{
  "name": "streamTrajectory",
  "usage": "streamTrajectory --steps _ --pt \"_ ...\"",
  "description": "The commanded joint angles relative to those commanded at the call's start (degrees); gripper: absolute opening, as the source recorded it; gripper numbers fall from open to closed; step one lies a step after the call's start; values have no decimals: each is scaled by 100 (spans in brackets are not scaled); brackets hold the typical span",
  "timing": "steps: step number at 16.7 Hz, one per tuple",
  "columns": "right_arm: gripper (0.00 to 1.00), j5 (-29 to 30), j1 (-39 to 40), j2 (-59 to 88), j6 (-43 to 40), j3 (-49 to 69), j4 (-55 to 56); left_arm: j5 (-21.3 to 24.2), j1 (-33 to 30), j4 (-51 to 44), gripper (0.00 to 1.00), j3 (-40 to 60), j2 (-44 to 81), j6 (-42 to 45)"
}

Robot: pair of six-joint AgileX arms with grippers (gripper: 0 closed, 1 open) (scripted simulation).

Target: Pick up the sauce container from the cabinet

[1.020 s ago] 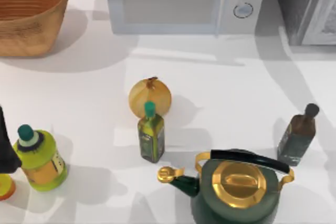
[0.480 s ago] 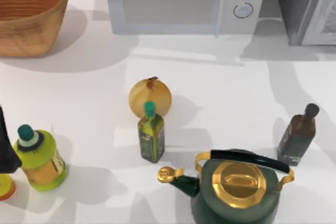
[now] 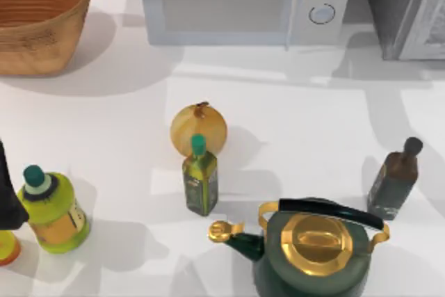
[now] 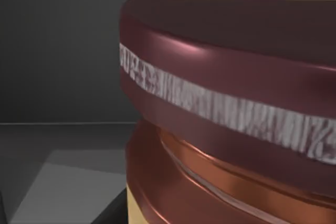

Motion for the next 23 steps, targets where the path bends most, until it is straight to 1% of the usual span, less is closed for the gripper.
streamTrajectory --steps 2,4,12,15,17,19,21,23 --pt "0 -223 -218 -499 -12 -789 285 0 0 0 100 0 0 0" --pt "0 -493 -486 -1108 -25 -1817 628 0 0 0 100 0 0 0" --pt "0 -1858 -1815 -4154 -62 -7272 2349 0 0 0 100 0 0 0" --pt "0 -2362 -2294 -5260 -68 -8979 2987 0 0 0 100 0 0 0" --pt "0 -2653 -2570 -5909 -71 -9821 3356 0 0 0 100 0 0 0" --pt "0 -2884 -2788 -6423 -73 -10422 3650 0 0 0 100 0 0 0" --pt "0 -3035 -2930 -6751 -74 -10780 3841 0 0 0 100 0 0 0" --pt "0 -3085 -2978 -6862 -75 -10896 3905 0 0 0 100 0 0 0"
